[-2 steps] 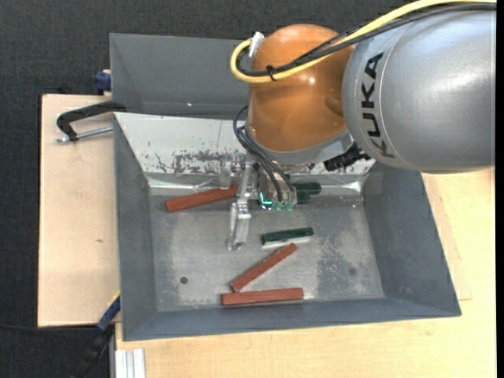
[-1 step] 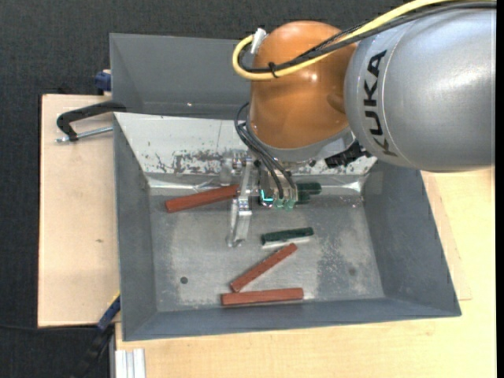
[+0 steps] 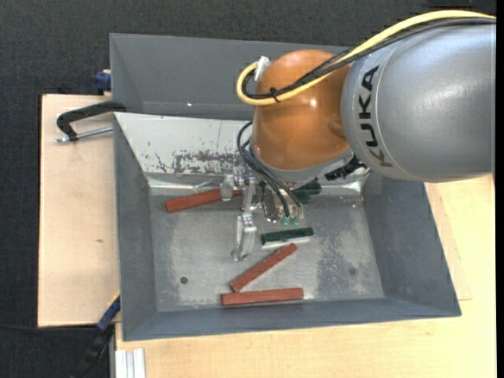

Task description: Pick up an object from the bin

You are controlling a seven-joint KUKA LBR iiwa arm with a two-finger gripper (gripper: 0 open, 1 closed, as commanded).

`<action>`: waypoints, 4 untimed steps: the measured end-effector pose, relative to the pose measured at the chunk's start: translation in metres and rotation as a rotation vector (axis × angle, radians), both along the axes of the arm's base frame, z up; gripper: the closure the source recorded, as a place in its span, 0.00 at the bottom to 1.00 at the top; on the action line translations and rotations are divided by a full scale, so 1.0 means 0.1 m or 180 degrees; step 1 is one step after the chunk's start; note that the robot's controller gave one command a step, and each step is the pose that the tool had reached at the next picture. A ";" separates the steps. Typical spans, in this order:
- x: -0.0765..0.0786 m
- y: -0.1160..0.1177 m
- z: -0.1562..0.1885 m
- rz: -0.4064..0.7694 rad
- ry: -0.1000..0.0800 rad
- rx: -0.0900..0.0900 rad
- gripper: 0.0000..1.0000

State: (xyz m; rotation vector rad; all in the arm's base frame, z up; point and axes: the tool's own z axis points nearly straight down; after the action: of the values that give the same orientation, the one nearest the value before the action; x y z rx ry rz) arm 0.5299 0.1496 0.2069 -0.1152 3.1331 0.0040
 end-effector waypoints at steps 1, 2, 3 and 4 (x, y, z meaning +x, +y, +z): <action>-0.04 -0.37 -0.66 0.0183 0.0005 -0.0004 0.00; 0.06 -0.50 -1.20 -0.0006 0.0008 -0.0005 0.00; -0.11 -0.76 -1.37 0.0400 0.0023 -0.0002 0.00; 0.23 -1.52 -1.22 0.0800 0.0002 -0.0008 1.00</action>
Offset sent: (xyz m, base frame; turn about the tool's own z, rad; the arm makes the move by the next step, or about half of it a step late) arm 0.0075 -0.0545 -0.1321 0.0110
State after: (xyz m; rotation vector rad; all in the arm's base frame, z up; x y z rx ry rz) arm 0.5528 -0.0020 0.0845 -0.5069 3.0950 0.0016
